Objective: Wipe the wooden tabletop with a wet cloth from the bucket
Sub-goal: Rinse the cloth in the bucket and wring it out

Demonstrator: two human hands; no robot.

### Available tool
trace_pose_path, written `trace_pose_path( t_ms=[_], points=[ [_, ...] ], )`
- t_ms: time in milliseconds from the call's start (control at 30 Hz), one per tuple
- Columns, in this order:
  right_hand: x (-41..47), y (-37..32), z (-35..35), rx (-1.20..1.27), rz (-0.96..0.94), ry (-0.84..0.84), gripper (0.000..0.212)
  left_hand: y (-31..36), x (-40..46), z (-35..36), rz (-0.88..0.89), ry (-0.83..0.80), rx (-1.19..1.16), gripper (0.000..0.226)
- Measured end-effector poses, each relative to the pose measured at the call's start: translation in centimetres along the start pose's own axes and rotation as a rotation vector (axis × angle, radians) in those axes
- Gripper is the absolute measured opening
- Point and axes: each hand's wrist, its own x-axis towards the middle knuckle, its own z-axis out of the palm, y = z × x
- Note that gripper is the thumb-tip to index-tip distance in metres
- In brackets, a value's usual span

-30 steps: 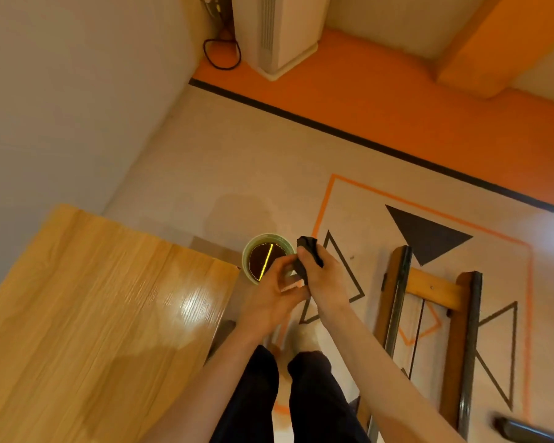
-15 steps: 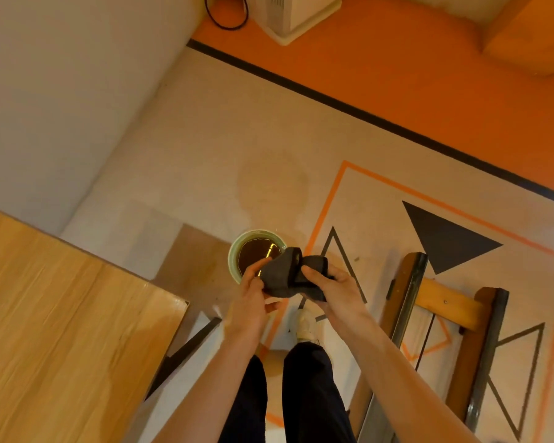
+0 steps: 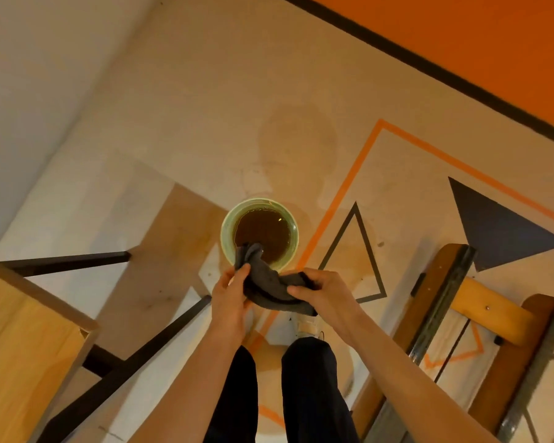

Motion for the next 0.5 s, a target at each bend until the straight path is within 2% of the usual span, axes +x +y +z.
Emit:
trace_pose_path(
  t_ms=[200,367,500],
  points=[
    [7.6,5.5,1.2,0.068,0.126,0.135,0.034,-2.9,8.3,-3.0,-0.118,0.218,-0.074,0.039],
    [14.5,9.6,2.9,0.055,0.183,0.262,0.040,-6.2,14.7,-3.8,-0.194,0.279,-0.164,0.044],
    [18.3,12.1,3.4,0.029,0.162,0.330,0.039,-8.6,18.7,-3.9,-0.180,0.257,-0.174,0.046]
  ],
)
